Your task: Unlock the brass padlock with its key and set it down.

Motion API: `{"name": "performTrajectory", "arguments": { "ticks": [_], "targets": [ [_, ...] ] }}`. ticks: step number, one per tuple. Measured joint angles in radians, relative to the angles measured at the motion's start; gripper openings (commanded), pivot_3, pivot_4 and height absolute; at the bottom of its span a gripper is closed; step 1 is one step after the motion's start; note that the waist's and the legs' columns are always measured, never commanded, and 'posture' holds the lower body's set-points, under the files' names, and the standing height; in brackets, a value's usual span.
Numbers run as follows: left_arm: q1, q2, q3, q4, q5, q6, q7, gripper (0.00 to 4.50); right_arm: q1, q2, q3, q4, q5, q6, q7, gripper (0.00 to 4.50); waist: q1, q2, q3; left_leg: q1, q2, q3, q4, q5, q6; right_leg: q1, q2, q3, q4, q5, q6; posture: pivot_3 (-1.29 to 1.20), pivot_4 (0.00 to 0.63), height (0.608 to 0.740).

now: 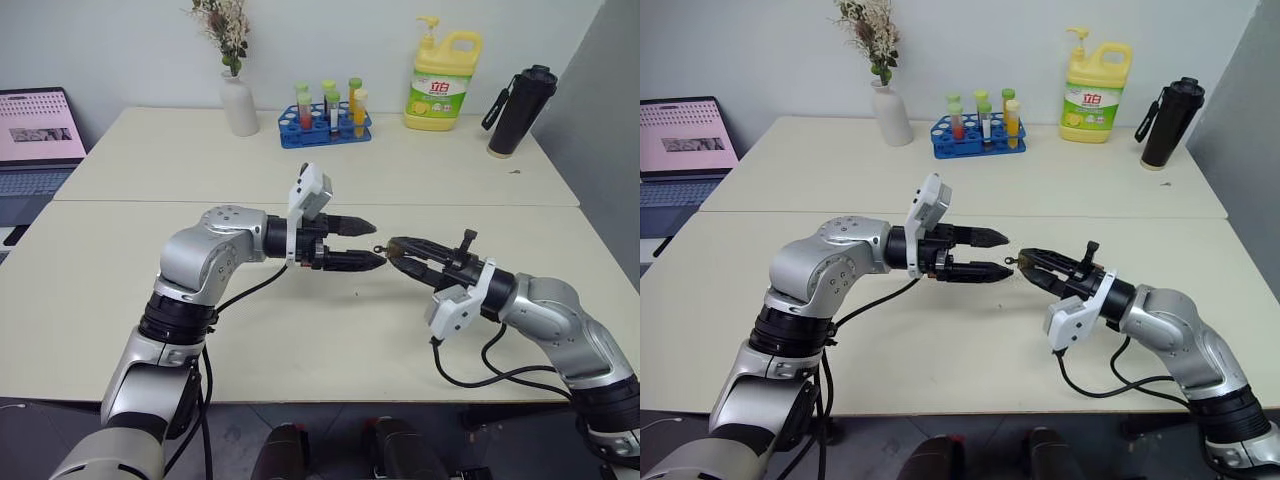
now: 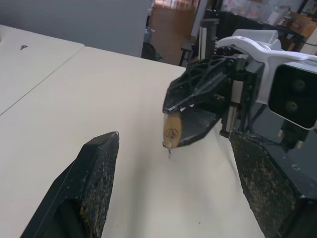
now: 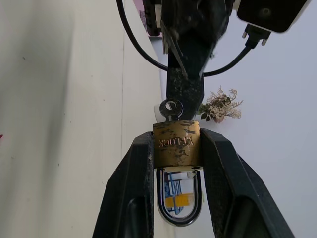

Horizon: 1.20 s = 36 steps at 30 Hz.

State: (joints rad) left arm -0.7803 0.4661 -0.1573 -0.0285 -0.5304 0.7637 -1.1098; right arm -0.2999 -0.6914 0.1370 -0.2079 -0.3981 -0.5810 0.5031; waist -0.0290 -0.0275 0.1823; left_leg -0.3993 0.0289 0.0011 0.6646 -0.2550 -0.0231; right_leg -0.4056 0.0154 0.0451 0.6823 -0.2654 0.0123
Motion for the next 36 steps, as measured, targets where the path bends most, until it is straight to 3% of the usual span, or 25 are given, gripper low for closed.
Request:
{"name": "performTrajectory", "arguments": {
  "ticks": [9, 12, 21, 34, 35, 36],
  "targets": [
    [-0.014, -0.041, -0.014, 0.027, 0.028, -0.008, 0.037, 3.71, -0.005, 0.001, 0.004, 0.000, 0.010, 0.000, 0.000, 0.93, -0.001, 0.000, 0.000, 0.000, 0.000, 0.000, 0.000, 0.000, 0.000, 0.000, 0.000, 0.000, 0.000, 0.000, 0.000, 0.00, 0.150, 0.740],
    [-0.014, -0.040, -0.019, 0.027, 0.029, -0.008, 0.030, 3.09, -0.005, 0.001, 0.004, 0.000, 0.010, 0.000, 0.000, 0.93, 0.000, 0.000, 0.000, 0.000, 0.000, 0.000, 0.000, 0.000, 0.000, 0.000, 0.000, 0.000, 0.000, 0.000, 0.000, 0.00, 0.150, 0.740],
    [-0.014, -0.044, -0.037, 0.027, 0.020, 0.007, 0.008, 0.15, -0.004, 0.001, 0.004, 0.000, 0.010, 0.009, 0.000, 0.93, 0.000, 0.000, 0.000, 0.000, 0.000, 0.000, 0.000, 0.000, 0.000, 0.000, 0.000, 0.000, 0.000, 0.000, 0.000, 0.00, 0.150, 0.740],
    [-0.013, -0.056, -0.037, 0.026, 0.029, -0.002, 0.013, 0.15, -0.003, -0.007, 0.002, 0.000, 0.023, 0.018, 0.003, 0.93, 0.000, 0.000, 0.000, 0.000, 0.000, 0.000, 0.000, 0.000, 0.000, 0.000, 0.000, 0.000, 0.000, 0.000, 0.000, 0.00, 0.150, 0.740],
    [-0.013, -0.058, -0.037, 0.027, 0.030, -0.004, 0.017, 0.15, -0.002, -0.007, 0.002, -0.001, 0.038, 0.027, 0.010, 1.65, 0.000, 0.000, 0.000, 0.000, 0.000, 0.000, 0.000, 0.000, 0.000, 0.000, 0.000, 0.000, 0.000, 0.000, 0.000, 0.00, 0.150, 0.740],
    [-0.013, -0.060, -0.037, 0.029, 0.032, -0.007, 0.026, 0.15, 0.001, -0.007, 0.000, -0.005, 0.056, 0.036, 0.018, 1.92, 0.000, 0.000, 0.000, 0.000, 0.000, 0.000, 0.000, 0.000, 0.000, 0.000, 0.000, 0.000, 0.000, 0.000, -0.001, 0.00, 0.150, 0.740]
  ]
}}
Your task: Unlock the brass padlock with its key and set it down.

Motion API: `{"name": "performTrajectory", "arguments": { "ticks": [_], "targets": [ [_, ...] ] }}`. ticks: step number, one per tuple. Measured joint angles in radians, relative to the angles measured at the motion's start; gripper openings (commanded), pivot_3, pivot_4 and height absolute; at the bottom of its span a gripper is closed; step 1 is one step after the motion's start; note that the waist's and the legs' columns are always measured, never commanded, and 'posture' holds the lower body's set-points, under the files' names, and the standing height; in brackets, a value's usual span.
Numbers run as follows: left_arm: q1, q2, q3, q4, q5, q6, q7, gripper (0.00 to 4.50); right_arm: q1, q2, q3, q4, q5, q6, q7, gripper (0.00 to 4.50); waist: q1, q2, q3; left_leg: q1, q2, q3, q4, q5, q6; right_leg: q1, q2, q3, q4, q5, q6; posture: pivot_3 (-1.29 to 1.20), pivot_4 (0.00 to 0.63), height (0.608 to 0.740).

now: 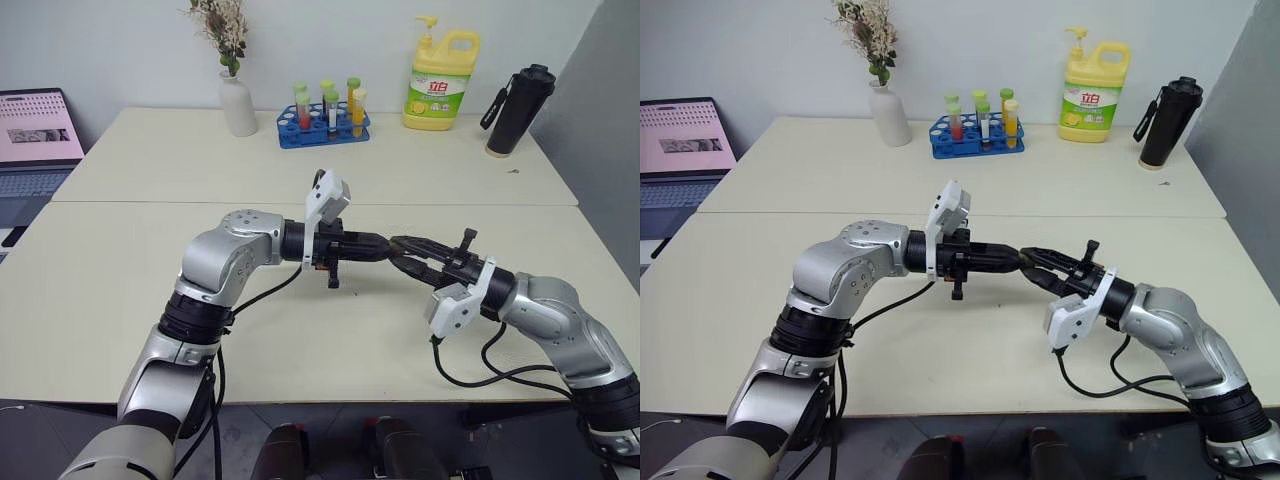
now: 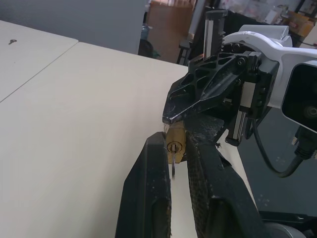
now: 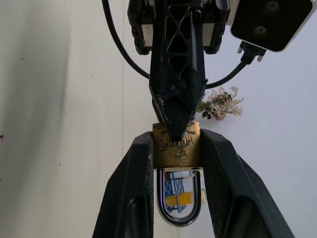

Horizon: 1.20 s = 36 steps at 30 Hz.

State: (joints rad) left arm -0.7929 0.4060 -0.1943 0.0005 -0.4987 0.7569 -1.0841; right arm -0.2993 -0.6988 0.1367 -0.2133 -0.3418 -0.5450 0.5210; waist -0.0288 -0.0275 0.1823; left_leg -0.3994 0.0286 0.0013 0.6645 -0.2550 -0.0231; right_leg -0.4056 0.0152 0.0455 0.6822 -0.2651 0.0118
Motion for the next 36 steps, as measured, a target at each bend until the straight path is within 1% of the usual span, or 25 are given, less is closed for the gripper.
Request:
{"name": "performTrajectory", "arguments": {
  "ticks": [3, 5, 9, 12, 13, 14, 15, 16, 17, 19, 21, 27, 32, 36],
  "targets": [
    [0.000, 0.000, 0.001, 0.015, 0.010, -0.004, 0.010, 0.15, 0.019, -0.018, -0.025, -0.016, 0.041, 0.033, 0.019, 3.00, 0.000, 0.000, 0.000, 0.000, 0.000, 0.000, 0.000, 0.000, 0.000, 0.000, 0.000, 0.000, 0.000, 0.000, 0.000, 0.00, 0.150, 0.740],
    [0.001, 0.002, 0.002, 0.023, 0.014, -0.009, 0.012, 0.15, 0.043, -0.063, -0.047, -0.018, 0.080, 0.068, 0.057, 3.73, 0.001, 0.000, 0.000, 0.000, 0.000, 0.000, 0.000, 0.000, 0.000, 0.000, 0.000, 0.000, 0.000, 0.000, 0.000, 0.00, 0.150, 0.740],
    [0.001, 0.006, 0.003, 0.047, 0.018, -0.028, 0.007, 0.15, 0.133, -0.123, -0.088, -0.041, 0.253, 0.211, 0.176, 3.77, 0.002, 0.000, 0.000, 0.000, 0.000, 0.000, 0.000, 0.000, 0.000, 0.000, 0.000, 0.000, 0.000, 0.000, 0.000, 0.00, 0.150, 0.740],
    [0.000, 0.010, 0.004, 0.051, 0.018, -0.037, -0.001, 0.15, 0.172, -0.153, -0.119, -0.119, 0.380, 0.326, 0.244, 3.15, 0.000, 0.000, 0.000, 0.000, 0.000, 0.000, 0.000, 0.000, 0.000, 0.000, 0.000, 0.000, 0.000, 0.000, 0.001, 0.00, 0.150, 0.740],
    [0.000, 0.010, 0.004, 0.051, 0.018, -0.039, -0.008, 0.15, 0.185, -0.162, -0.122, -0.166, 0.436, 0.383, 0.261, 2.84, -0.001, 0.000, 0.000, 0.000, 0.000, -0.001, 0.000, 0.000, 0.000, 0.000, 0.000, 0.000, 0.000, 0.000, 0.001, 0.00, 0.150, 0.740],
    [-0.001, 0.013, 0.003, 0.051, 0.015, -0.040, -0.025, 0.15, 0.202, -0.167, -0.123, -0.248, 0.526, 0.485, 0.285, 2.49, -0.002, 0.000, 0.000, 0.000, 0.001, -0.001, 0.000, 0.000, 0.000, 0.000, 0.001, -0.001, 0.000, 0.000, 0.001, 0.00, 0.150, 0.740],
    [-0.001, 0.014, 0.003, 0.051, 0.014, -0.040, -0.031, 0.15, 0.204, -0.167, -0.121, -0.279, 0.556, 0.518, 0.291, 2.10, -0.003, 0.000, 0.000, 0.000, 0.001, -0.001, 0.000, 0.000, 0.000, 0.000, 0.001, -0.001, 0.000, -0.001, 0.001, 0.00, 0.150, 0.740],
    [-0.002, 0.018, 0.003, 0.050, 0.011, -0.040, -0.048, 0.15, 0.198, -0.167, -0.119, -0.337, 0.625, 0.604, 0.301, 1.73, -0.003, 0.000, 0.000, 0.000, 0.001, -0.002, 0.000, 0.000, 0.000, 0.000, 0.001, -0.001, 0.000, -0.001, 0.001, 0.00, 0.150, 0.740],
    [-0.002, 0.020, 0.003, 0.050, 0.010, -0.040, -0.057, 0.15, 0.184, -0.166, -0.116, -0.366, 0.664, 0.656, 0.304, 1.42, -0.003, 0.000, 0.000, 0.000, 0.001, -0.002, 0.000, 0.000, 0.000, 0.000, 0.001, -0.001, 0.000, -0.001, 0.002, 0.00, 0.150, 0.740],
    [-0.002, 0.025, 0.003, 0.050, 0.010, -0.040, -0.071, 0.15, 0.137, -0.156, -0.114, -0.397, 0.723, 0.748, 0.302, 0.59, -0.002, 0.000, 0.000, 0.000, 0.000, -0.002, 0.000, 0.000, 0.000, 0.001, 0.001, -0.001, 0.000, -0.001, 0.003, 0.00, 0.150, 0.740],
    [-0.001, 0.028, 0.003, 0.048, 0.008, -0.040, -0.085, 0.15, 0.101, -0.146, -0.115, -0.407, 0.759, 0.808, 0.296, 0.00, 0.000, 0.000, 0.000, 0.000, 0.000, -0.002, 0.000, 0.000, 0.000, 0.001, 0.001, -0.001, 0.000, -0.001, 0.003, 0.00, 0.150, 0.740],
    [0.006, 0.041, 0.003, 0.028, 0.001, -0.037, -0.106, 0.15, 0.042, -0.122, -0.122, -0.401, 0.840, 0.944, 0.284, 0.00, 0.001, 0.000, 0.000, -0.001, 0.000, -0.001, 0.000, 0.000, 0.000, 0.000, 0.000, -0.001, -0.001, -0.001, 0.003, 0.00, 0.150, 0.740],
    [0.035, 0.067, 0.003, -0.044, -0.033, -0.014, -0.131, 0.15, 0.035, -0.116, -0.135, -0.364, 0.852, 0.968, 0.288, 0.00, 0.001, 0.000, 0.000, -0.001, 0.000, -0.001, 0.000, 0.000, 0.000, 0.000, 0.000, -0.001, -0.001, -0.002, 0.003, 0.00, 0.150, 0.740],
    [0.042, 0.079, 0.003, -0.063, -0.050, 0.004, -0.132, 0.15, 0.035, -0.111, -0.135, -0.336, 0.845, 0.968, 0.301, 0.00, 0.000, 0.000, 0.000, -0.001, 0.000, -0.001, 0.000, 0.000, 0.000, 0.000, 0.000, -0.001, -0.001, -0.002, 0.003, 0.00, 0.150, 0.740]
  ]
}}
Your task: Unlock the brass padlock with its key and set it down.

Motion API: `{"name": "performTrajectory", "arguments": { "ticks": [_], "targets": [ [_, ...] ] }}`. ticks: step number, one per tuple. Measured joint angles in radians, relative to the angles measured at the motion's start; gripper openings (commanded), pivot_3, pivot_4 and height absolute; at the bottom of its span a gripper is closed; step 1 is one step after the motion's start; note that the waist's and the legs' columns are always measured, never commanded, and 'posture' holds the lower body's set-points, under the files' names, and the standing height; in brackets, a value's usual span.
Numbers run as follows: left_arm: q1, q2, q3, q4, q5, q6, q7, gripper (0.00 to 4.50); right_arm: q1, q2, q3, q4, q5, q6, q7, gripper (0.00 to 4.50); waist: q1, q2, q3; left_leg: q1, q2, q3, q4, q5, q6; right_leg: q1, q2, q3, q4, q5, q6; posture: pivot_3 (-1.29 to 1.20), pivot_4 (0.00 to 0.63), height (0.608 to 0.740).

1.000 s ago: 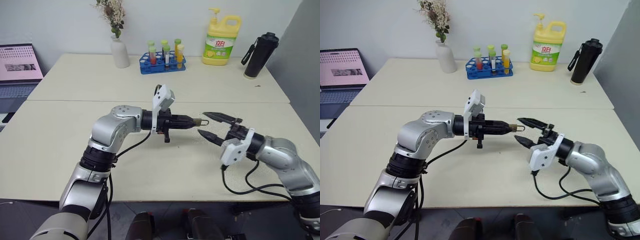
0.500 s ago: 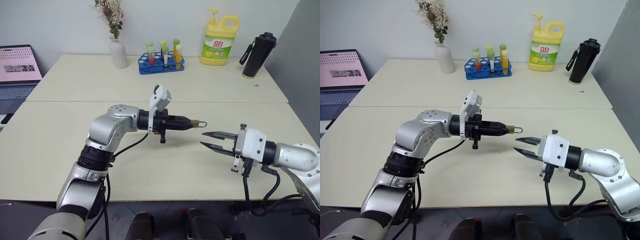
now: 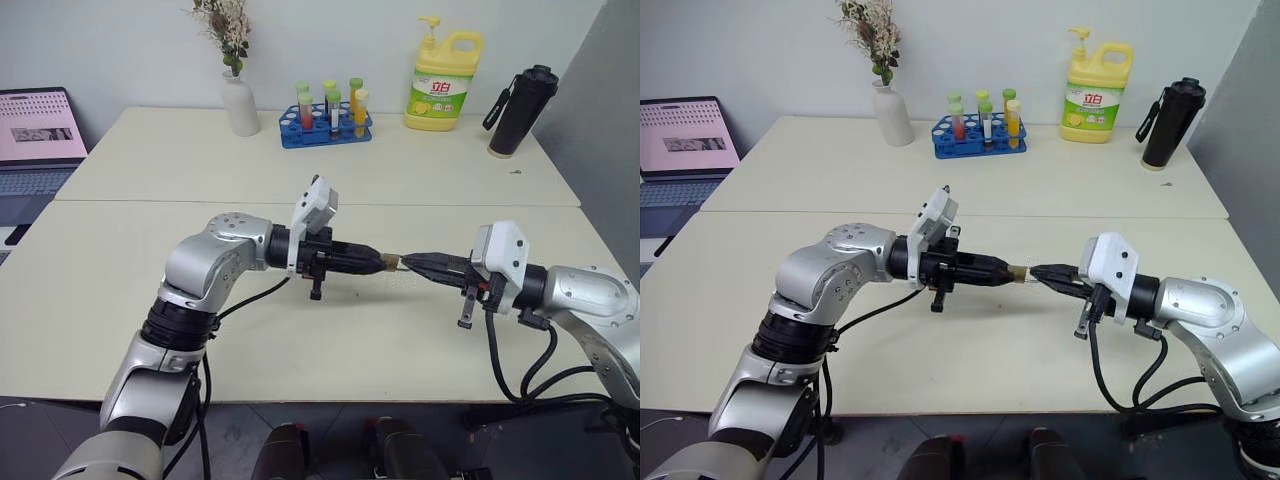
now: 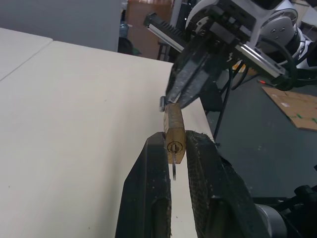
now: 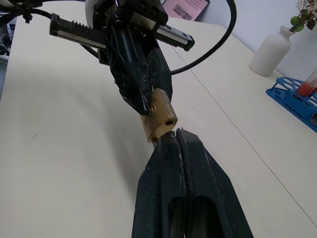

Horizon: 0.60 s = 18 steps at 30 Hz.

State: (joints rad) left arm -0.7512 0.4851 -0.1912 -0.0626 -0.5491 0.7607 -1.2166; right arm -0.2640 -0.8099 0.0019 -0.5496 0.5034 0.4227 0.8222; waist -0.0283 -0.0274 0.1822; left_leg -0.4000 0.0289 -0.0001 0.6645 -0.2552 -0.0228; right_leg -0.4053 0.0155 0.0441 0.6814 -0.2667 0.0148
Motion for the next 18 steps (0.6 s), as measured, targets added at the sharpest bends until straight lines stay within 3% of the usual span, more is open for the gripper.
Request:
{"name": "performTrajectory", "arguments": {
  "ticks": [18],
  "targets": [
    [0.016, 0.036, 0.000, -0.064, -0.070, 0.039, -0.014, 0.15, -0.037, 0.000, 0.041, 0.132, -0.053, -0.073, 0.183, 0.00, 0.000, 0.000, 0.000, 0.000, 0.000, 0.000, 0.000, 0.000, 0.000, 0.000, 0.000, 0.000, 0.000, 0.000, 0.000, 0.00, 0.150, 0.740]
  ]
}}
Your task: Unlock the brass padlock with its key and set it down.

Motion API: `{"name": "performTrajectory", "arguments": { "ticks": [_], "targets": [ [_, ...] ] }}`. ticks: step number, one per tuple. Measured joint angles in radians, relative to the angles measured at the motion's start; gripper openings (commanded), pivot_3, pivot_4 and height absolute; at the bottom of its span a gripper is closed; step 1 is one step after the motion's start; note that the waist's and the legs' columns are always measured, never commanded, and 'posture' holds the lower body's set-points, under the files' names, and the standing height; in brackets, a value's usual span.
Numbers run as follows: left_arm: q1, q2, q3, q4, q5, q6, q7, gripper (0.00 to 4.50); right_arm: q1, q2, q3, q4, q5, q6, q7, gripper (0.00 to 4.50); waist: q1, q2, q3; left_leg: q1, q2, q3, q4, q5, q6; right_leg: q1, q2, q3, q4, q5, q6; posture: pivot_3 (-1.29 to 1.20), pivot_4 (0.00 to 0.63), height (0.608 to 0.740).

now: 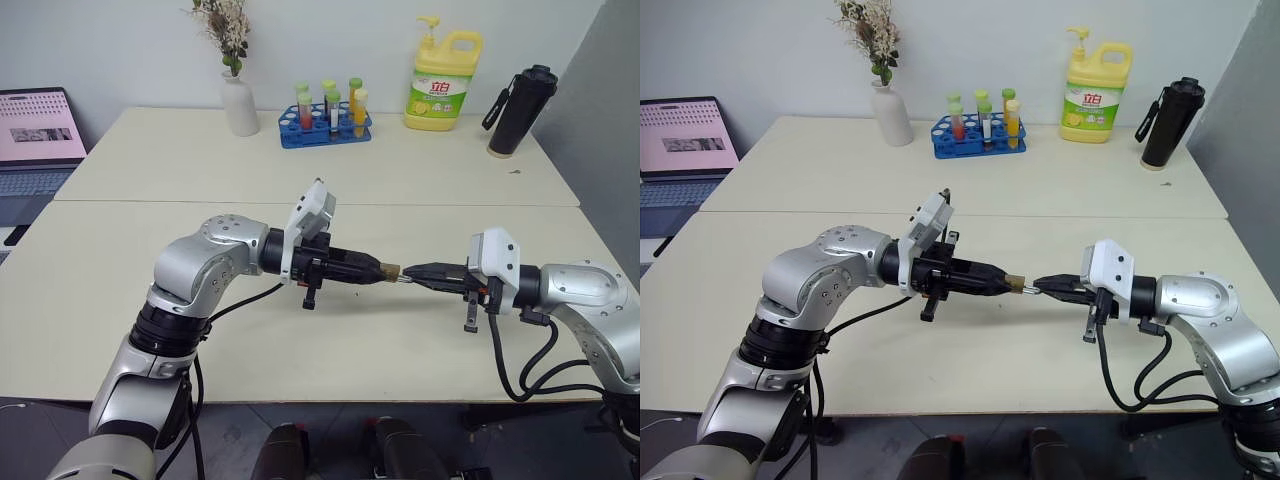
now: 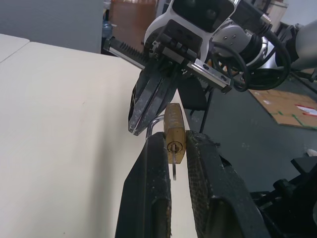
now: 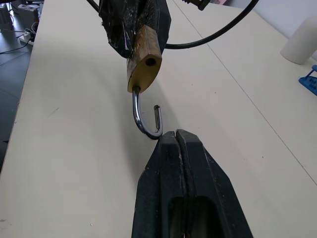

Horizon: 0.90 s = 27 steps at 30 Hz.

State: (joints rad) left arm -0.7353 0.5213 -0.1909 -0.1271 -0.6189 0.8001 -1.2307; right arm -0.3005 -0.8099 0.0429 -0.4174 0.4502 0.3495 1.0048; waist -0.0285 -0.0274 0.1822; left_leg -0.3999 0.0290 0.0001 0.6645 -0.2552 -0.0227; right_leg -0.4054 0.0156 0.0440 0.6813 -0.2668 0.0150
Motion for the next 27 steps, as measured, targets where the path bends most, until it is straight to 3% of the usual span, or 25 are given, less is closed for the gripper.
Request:
{"name": "performTrajectory", "arguments": {
  "ticks": [16, 22, 25, 27],
  "targets": [
    [0.000, 0.003, 0.000, 0.000, -0.009, 0.006, 0.022, 0.15, 0.004, 0.004, 0.011, 0.005, -0.002, -0.011, 0.035, 0.00, 0.000, 0.000, 0.000, 0.000, 0.000, 0.000, 0.000, 0.000, 0.000, 0.000, 0.000, 0.000, 0.000, 0.000, 0.000, 0.00, 0.150, 0.740],
    [0.021, 0.002, 0.003, 0.003, -0.011, 0.041, 0.056, 0.15, 0.093, -0.046, 0.007, -0.002, -0.077, -0.025, 0.026, 0.00, 0.001, 0.000, 0.000, 0.000, 0.000, 0.000, 0.000, 0.000, 0.000, 0.000, 0.000, 0.000, 0.000, 0.000, 0.000, 0.00, 0.150, 0.740],
    [0.082, -0.005, 0.002, 0.041, -0.009, 0.080, 0.101, 0.15, 0.170, -0.052, -0.004, -0.002, -0.108, -0.039, 0.014, 0.56, 0.001, 0.000, 0.000, 0.000, 0.000, 0.000, 0.000, 0.000, 0.000, 0.000, 0.000, 0.000, 0.000, 0.000, 0.000, 0.00, 0.150, 0.740],
    [0.112, -0.015, 0.001, 0.061, -0.004, 0.094, 0.134, 0.15, 0.212, -0.051, -0.021, -0.023, -0.109, -0.038, 0.003, 1.22, 0.001, 0.000, 0.000, 0.000, 0.000, -0.001, 0.000, 0.000, 0.000, 0.000, 0.000, 0.000, 0.000, 0.000, 0.000, 0.00, 0.150, 0.740]
  ]
}}
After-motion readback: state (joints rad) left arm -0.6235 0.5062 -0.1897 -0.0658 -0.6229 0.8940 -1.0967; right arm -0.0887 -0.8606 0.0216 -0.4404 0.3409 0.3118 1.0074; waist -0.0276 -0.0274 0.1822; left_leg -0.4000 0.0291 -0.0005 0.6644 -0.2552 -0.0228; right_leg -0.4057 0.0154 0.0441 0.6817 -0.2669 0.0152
